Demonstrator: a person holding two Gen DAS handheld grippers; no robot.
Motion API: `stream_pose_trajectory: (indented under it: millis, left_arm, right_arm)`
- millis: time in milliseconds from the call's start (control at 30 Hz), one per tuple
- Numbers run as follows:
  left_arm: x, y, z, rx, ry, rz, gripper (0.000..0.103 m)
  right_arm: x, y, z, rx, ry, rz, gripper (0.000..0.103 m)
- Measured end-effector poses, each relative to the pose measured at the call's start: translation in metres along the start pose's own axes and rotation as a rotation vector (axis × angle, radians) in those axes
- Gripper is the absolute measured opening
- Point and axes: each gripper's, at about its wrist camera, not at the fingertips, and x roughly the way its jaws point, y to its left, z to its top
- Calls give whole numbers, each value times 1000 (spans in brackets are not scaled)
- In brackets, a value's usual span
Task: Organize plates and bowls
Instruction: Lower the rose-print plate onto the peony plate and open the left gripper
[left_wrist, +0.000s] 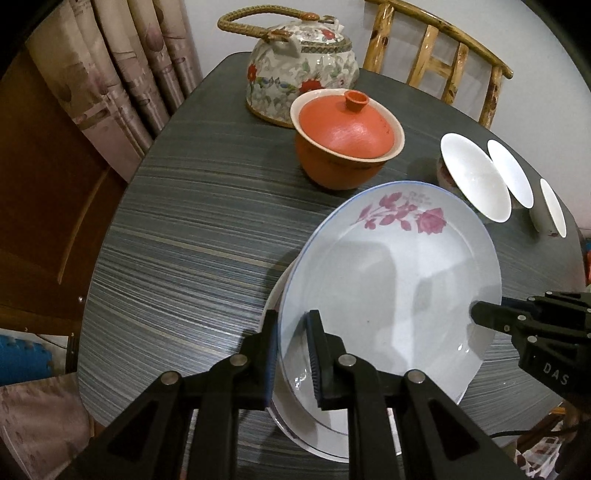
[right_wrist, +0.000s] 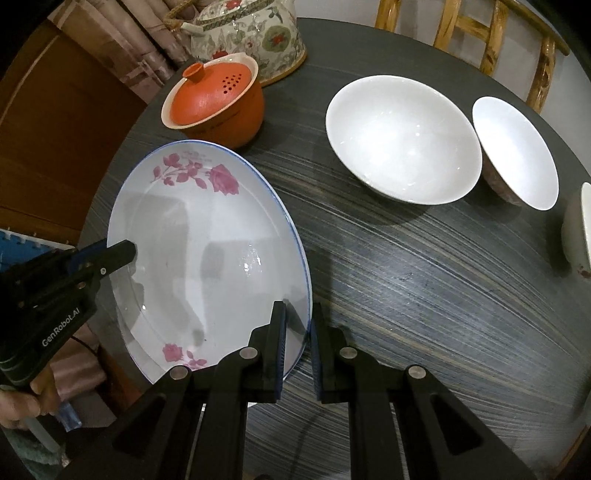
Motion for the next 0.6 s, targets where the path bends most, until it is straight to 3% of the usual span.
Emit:
stream_pose_trajectory:
  millis: [600]
  left_arm:
    - [7, -11, 5, 42, 1, 65, 17]
  right_arm:
    - [8, 5, -2, 7, -6, -6, 15]
